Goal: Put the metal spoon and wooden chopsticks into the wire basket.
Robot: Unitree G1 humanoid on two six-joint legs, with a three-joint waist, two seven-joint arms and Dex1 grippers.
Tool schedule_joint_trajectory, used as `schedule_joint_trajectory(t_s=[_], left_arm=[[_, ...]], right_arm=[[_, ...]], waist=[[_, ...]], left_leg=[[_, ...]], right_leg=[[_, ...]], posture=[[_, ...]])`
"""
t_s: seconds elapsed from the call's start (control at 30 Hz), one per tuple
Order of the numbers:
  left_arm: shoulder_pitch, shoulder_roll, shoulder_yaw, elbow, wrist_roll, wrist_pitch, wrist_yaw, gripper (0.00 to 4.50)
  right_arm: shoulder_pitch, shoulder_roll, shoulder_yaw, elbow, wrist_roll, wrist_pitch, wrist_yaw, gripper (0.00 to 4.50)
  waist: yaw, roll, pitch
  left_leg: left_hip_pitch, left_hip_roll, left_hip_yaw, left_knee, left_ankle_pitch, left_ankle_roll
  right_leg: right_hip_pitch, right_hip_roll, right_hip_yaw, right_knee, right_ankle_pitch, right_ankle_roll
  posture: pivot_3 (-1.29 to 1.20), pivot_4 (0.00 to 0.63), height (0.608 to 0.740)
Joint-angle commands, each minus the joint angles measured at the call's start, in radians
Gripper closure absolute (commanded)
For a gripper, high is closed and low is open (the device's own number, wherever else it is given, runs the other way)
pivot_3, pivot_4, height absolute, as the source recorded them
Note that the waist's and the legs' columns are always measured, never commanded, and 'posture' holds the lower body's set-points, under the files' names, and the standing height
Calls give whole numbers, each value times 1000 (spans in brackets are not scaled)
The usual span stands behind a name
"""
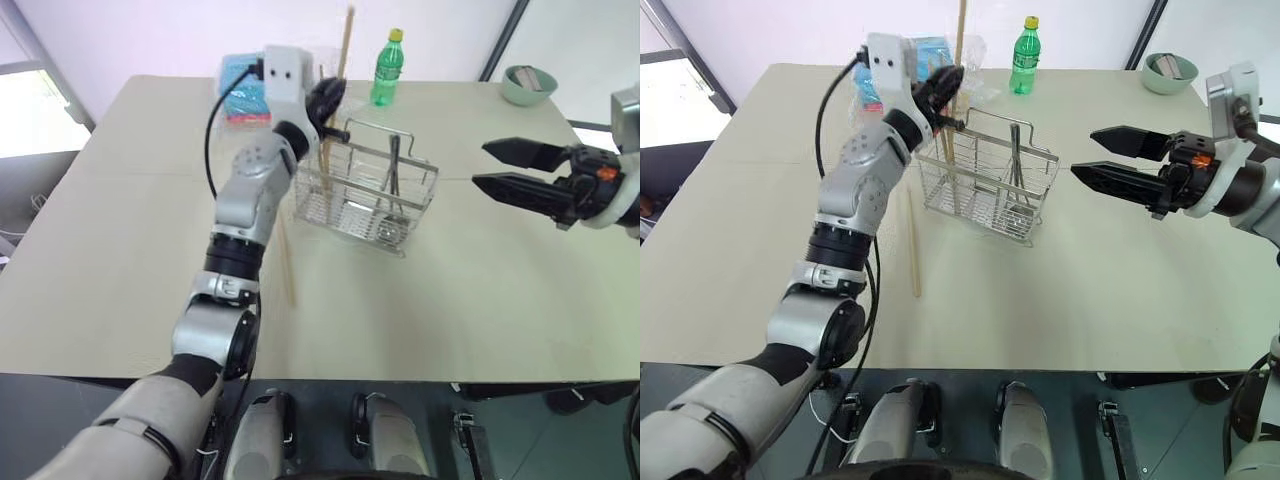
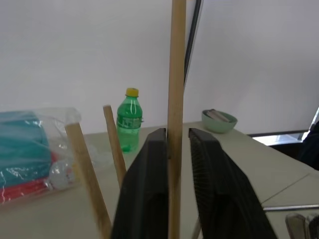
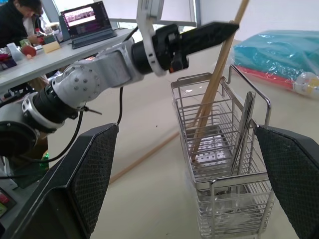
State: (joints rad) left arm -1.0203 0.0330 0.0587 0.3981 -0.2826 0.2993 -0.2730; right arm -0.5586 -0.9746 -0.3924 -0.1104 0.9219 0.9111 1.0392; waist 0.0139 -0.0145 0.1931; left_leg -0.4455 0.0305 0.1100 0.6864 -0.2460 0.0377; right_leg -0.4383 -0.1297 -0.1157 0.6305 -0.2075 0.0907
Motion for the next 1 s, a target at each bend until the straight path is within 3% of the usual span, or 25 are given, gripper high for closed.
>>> schedule_joint_trajectory(t_s=[0.03,0.17,0.33,0.47,0.67,0.8,1.0], left_arm=[[17,7,-7,-116,4,49,22,1796],[16,44,0,-187,9,124,36,37],[-41,137,40,-284,6,231,65,37],[-132,240,114,-316,-15,417,124,37],[-227,310,268,-281,4,987,314,37],[-240,180,439,-304,68,1289,429,37],[-184,17,519,-272,94,1315,551,37]], right_arm=[[-31,-16,-22,7,1,-20,-4,0],[-51,-9,-5,31,-9,-30,-2,0],[-70,6,28,53,-26,-49,2,0],[-80,10,50,61,-38,-61,14,0],[-90,14,75,68,-54,-79,36,0],[-94,26,91,77,-64,-91,42,0],[-108,45,113,84,-79,-100,51,0]], waist=[[-1,0,0],[0,0,0],[-1,0,0],[-1,0,0],[-1,0,0],[3,-1,0],[-1,-1,0]], left_leg=[[0,0,0,0,0,0],[0,0,0,0,0,0],[0,0,0,0,0,0],[-1,0,0,0,0,0],[1,0,-1,0,0,0],[0,0,-2,0,2,-3],[0,0,-2,1,3,-6]], right_leg=[[0,0,0,0,0,0],[0,0,0,0,0,0],[0,0,0,0,0,0],[-1,0,0,0,0,0],[1,1,0,0,0,0],[2,1,0,0,0,1],[2,1,0,0,0,1]], posture=[[0,150,707],[0,150,707],[0,150,707],[0,150,707],[0,150,707],[0,150,707],[0,150,707]])
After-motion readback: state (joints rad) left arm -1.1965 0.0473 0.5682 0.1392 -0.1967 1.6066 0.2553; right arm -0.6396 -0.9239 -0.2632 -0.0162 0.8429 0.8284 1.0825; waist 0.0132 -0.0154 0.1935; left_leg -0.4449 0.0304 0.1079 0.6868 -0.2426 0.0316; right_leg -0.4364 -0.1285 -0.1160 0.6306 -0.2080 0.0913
